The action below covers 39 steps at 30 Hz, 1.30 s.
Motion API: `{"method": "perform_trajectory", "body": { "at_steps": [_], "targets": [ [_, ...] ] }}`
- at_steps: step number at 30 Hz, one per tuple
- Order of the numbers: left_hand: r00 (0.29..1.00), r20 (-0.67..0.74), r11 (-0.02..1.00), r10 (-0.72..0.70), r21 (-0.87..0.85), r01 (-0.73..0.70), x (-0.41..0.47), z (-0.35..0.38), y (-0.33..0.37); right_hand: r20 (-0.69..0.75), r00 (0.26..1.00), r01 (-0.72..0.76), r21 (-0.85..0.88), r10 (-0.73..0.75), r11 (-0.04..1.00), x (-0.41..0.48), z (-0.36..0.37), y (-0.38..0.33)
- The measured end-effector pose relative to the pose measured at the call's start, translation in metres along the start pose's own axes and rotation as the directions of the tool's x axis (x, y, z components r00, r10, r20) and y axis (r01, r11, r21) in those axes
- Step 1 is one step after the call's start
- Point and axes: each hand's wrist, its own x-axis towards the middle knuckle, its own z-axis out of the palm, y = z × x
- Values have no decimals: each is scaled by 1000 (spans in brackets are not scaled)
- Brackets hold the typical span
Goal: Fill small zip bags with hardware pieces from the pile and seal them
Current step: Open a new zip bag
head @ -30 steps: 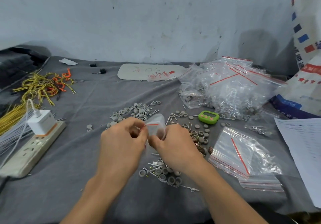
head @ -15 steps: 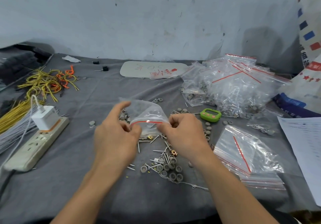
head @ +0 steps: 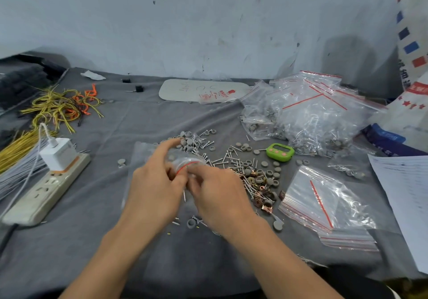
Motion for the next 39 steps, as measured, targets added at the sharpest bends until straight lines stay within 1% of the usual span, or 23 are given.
{"method": "perform_trajectory", "body": {
  "at_steps": [2, 3, 5, 8, 10, 11, 12, 13, 14, 15, 16, 17, 18, 20, 22, 24, 26, 28, 30, 32, 34, 36, 39],
  "targets": [
    [1000, -18, 998, 21, 56, -20, 2, -8, -6, 91, 996, 42, -214, -23, 976, 0, -1, -1],
    [999, -15, 995, 32, 96, -30, 2, -11, -8, 106, 994, 14, -254, 14, 967, 0, 0, -3],
    [996, -15, 969, 90, 232, -84, -1, -14, -10, 64, 993, -80, -258, 99, 963, 3, 1, -8],
    [963, 23, 864, 268, 436, -251, -9, -5, 0, -94, 988, -143, -267, 122, 953, 4, 4, -15],
    [957, 53, 821, 285, 502, -272, -12, 2, 8, -122, 976, -203, -239, 178, 950, 5, 3, -10],
    [965, 63, 823, 253, 510, -249, -12, 5, 9, -92, 968, -244, -156, 232, 957, 6, 2, -7],
    [974, 67, 832, 214, 510, -218, -14, 8, 8, -34, 955, -294, 20, 294, 956, 5, 2, -3],
    [979, 68, 841, 193, 503, -201, -16, 10, 6, 33, 935, -347, 281, 353, 895, 5, 2, 1],
    [979, 70, 853, 193, 481, -203, -19, 12, 5, 100, 910, -385, 566, 403, 729, 6, 2, 2],
    [976, 74, 868, 204, 448, -215, -21, 14, 5, 185, 884, -394, 789, 429, 471, 7, 2, 1],
    [973, 70, 879, 220, 419, -229, -23, 16, 7, 267, 869, -378, 902, 417, 211, 7, 2, 0],
    [968, 53, 881, 244, 405, -244, -24, 17, 10, 324, 866, -358, 933, 382, 20, 8, 2, 0],
    [963, 25, 878, 270, 403, -257, -25, 17, 13, 354, 867, -343, 934, 351, -95, 10, 1, 1],
    [948, -33, 878, 315, 389, -278, -26, 19, 17, 352, 875, -302, 934, 333, -194, 11, 0, 2],
    [924, -75, 882, 374, 336, -330, -31, 21, 19, 313, 868, -266, 949, 385, -169, 10, -1, 0],
    [888, -119, 869, 445, 298, -395, -35, 24, 22, 321, 852, -294, 947, 413, -131, 9, 3, -4],
    [870, -145, 864, 471, 276, -422, -36, 26, 22, 422, 817, -392, 906, 393, -158, 10, 8, -7],
    [884, -135, 881, 448, 233, -411, -33, 24, 18, 490, 791, -473, 869, 365, -142, 11, 11, -8],
    [912, -73, 901, 403, 205, -382, -28, 17, 12, 466, 820, -483, 875, 332, -35, 12, 13, -6],
    [918, 16, 896, 395, 213, -389, -21, 6, 3, 392, 893, -419, 903, 222, 90, 13, 9, -4],
    [894, 112, 846, 433, 292, -446, -11, -4, -6, 323, 938, -338, 933, 128, 124, 15, 3, 2],
    [865, 231, 777, 445, 382, -501, -4, -9, -11, 325, 945, -324, 924, 30, 202, 16, -2, 9],
    [814, 355, 689, 459, 436, -579, -4, -7, -13, 443, 890, -340, 802, -107, 491, 15, -5, 16]
  ]
}}
